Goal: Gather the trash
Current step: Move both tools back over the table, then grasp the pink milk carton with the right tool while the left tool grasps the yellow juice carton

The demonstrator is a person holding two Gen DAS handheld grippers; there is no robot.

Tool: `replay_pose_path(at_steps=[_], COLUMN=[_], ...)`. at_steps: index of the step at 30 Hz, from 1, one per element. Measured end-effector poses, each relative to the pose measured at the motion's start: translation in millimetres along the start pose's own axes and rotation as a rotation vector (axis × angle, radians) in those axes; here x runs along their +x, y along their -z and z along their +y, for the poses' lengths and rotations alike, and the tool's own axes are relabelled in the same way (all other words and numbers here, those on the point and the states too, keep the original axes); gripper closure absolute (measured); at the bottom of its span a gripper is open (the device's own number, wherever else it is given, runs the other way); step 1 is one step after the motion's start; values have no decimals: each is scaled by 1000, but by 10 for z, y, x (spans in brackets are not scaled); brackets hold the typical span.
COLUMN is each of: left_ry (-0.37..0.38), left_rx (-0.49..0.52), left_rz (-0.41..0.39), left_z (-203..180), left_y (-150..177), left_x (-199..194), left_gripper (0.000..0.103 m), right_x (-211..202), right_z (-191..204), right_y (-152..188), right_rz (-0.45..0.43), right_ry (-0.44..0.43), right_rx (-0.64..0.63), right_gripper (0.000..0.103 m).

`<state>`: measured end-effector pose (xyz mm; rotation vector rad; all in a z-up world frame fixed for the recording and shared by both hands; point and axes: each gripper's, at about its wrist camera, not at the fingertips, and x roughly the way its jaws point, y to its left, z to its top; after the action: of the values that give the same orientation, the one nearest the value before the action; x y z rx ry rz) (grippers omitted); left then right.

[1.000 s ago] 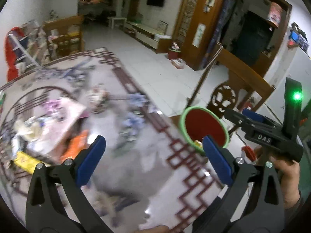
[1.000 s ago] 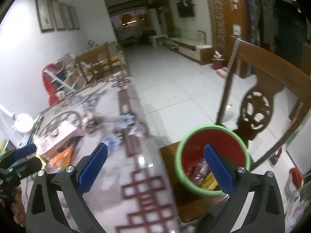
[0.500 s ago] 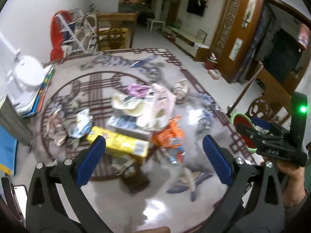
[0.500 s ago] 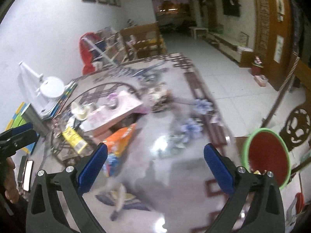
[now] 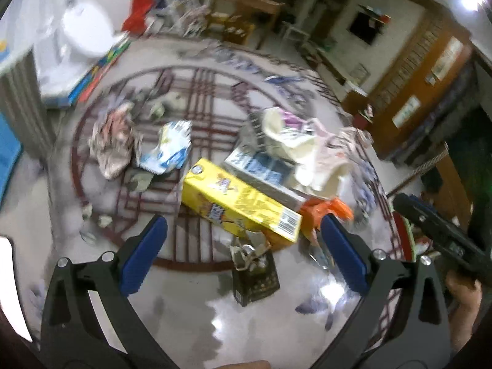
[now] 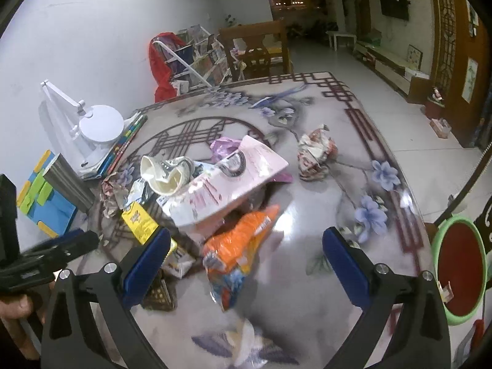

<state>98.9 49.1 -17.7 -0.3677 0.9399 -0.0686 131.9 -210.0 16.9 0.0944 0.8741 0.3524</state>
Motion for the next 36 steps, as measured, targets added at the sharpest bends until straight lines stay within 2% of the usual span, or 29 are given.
replay_pose_path(at_steps=[11, 17, 22, 29, 31, 33, 36], left_ry=[-98, -86, -115, -121, -116, -110, -82], left_rx=[-125, -168, -170, -163, -152, -146, -142], left_rz=[73, 92, 88, 108, 104, 105, 104], left_z=[78, 93, 124, 153, 136, 127, 122], left_y=[-213, -185, -180, -171, -178, -186, -199], left_x=[564, 798, 874, 929, 933, 937, 932], left_gripper=[5, 6, 6, 7, 15, 17, 26], right_x=[584, 885, 983, 1232, 1302, 1353, 1342], right_z=[-16, -122, -182, -209, -230, -239, -218], right_y=[-308, -388, -469, -490, -475, -468, -487], right_rz=[78, 126, 127, 186, 197, 200, 189], right_ry=[-34, -92, -142, -137, -151, -171, -187], right_rx=[38, 117, 198, 251, 273, 290, 291], right_gripper=[7, 7, 7, 7, 8, 22, 40])
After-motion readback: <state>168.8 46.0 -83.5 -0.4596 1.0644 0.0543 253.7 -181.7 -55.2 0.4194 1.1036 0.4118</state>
